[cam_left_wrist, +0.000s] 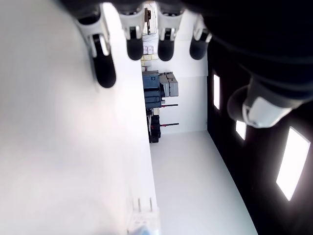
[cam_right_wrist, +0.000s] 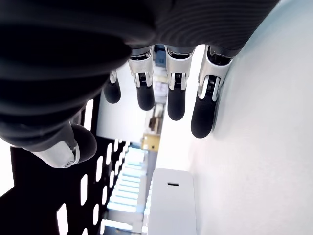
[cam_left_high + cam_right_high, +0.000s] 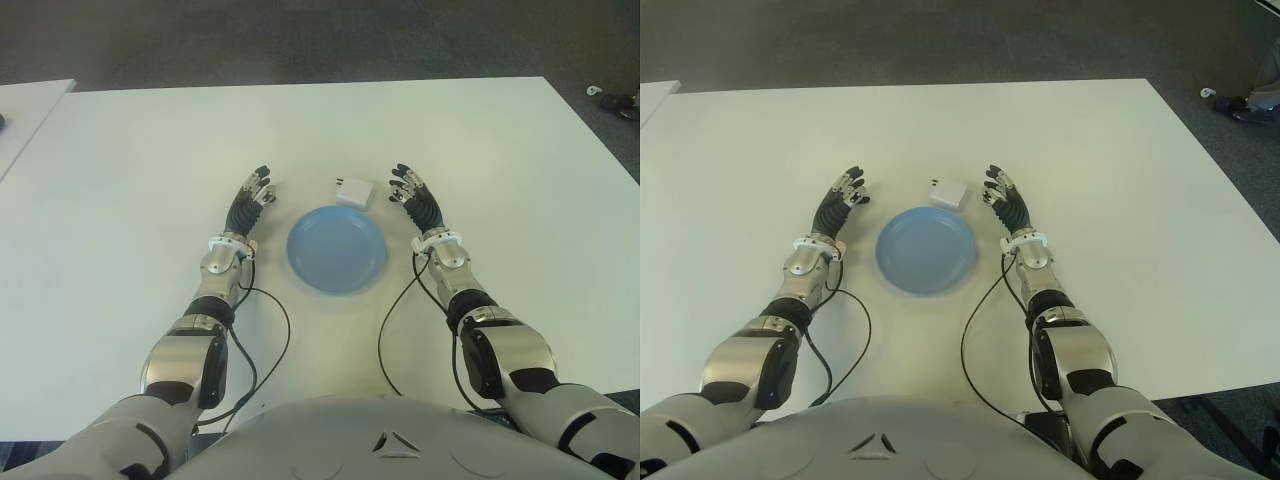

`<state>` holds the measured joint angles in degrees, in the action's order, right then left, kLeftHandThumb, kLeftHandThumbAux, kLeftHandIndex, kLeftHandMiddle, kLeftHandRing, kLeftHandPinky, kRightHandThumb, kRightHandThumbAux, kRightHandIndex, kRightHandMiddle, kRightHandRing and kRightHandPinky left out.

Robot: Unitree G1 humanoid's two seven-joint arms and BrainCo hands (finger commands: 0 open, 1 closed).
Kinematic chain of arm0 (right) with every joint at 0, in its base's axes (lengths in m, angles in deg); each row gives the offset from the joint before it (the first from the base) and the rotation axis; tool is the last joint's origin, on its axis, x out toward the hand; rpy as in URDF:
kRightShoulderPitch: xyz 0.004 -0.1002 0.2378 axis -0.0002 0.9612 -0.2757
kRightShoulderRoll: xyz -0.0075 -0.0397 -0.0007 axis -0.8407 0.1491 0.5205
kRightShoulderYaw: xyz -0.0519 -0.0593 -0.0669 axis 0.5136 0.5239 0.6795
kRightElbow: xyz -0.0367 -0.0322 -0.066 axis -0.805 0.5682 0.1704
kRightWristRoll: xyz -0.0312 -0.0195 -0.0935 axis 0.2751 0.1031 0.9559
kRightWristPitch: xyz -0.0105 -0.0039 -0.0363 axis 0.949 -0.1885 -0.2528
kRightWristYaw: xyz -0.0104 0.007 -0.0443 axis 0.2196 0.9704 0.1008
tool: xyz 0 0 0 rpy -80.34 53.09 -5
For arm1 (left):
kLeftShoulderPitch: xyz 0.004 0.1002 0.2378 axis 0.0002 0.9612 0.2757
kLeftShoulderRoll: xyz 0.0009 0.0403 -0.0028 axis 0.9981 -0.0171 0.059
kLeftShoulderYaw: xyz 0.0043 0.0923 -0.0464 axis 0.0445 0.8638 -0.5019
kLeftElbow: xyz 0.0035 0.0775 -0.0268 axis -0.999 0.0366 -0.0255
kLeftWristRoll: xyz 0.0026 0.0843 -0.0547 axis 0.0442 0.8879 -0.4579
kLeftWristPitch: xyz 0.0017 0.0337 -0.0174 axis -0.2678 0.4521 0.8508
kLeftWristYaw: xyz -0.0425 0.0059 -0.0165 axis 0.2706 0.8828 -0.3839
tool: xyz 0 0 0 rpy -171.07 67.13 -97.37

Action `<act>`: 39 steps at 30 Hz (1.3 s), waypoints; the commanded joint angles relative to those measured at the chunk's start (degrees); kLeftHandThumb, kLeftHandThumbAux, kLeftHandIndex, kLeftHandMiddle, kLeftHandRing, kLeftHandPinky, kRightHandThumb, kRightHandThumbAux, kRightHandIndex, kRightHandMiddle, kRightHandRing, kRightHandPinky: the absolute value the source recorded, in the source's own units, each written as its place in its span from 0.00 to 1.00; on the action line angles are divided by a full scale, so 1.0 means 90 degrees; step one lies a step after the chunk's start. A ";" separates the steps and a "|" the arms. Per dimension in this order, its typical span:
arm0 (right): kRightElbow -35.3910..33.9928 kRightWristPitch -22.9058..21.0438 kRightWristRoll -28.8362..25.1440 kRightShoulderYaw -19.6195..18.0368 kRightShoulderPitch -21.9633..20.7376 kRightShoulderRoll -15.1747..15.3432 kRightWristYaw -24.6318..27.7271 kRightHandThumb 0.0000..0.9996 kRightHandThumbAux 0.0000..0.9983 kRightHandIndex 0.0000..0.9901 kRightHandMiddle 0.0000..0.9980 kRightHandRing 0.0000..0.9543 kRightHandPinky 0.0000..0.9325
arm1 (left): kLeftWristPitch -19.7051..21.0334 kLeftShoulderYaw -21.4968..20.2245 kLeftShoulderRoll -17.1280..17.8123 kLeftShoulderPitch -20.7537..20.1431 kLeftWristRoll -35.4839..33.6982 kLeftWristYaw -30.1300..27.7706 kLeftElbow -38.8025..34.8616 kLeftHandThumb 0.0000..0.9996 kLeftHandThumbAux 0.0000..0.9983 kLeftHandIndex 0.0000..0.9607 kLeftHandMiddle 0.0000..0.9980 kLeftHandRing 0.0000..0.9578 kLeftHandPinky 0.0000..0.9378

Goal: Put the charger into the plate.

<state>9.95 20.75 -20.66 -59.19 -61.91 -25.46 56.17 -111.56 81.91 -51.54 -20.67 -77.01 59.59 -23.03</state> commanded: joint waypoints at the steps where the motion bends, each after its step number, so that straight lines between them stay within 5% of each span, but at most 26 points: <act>1: 0.0429 -0.0530 0.0170 0.0067 0.0464 -0.0030 -0.0106 0.53 0.54 0.06 0.14 0.17 0.24 | 0.0365 0.0029 -0.0062 0.0133 0.0053 -0.0040 0.0234 0.00 0.45 0.00 0.00 0.00 0.01; 11: 0.0464 -0.0818 0.0239 0.0019 0.0389 0.0017 -0.0612 0.45 0.59 0.07 0.17 0.20 0.25 | 0.0438 0.0079 -0.0180 0.0077 0.0096 -0.0006 0.0281 0.00 0.44 0.00 0.00 0.00 0.02; 24: 0.0390 -0.1051 0.0517 0.0180 0.0215 0.0200 -0.1107 0.54 0.44 0.04 0.10 0.12 0.18 | 0.0611 0.0009 -0.0351 -0.0051 -0.0013 -0.0115 0.0355 0.00 0.45 0.00 0.00 0.00 0.02; 39: 0.0235 -0.1198 0.1387 0.0864 -0.0740 0.0681 -0.1586 0.51 0.36 0.01 0.04 0.06 0.15 | 0.0627 -0.0033 -0.0462 -0.0085 -0.0097 -0.0222 0.0351 0.00 0.46 0.00 0.00 0.00 0.03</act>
<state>10.87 12.47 -10.00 -52.52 -67.58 -20.08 42.20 -109.12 81.69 -55.10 -23.13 -77.76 58.70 -21.93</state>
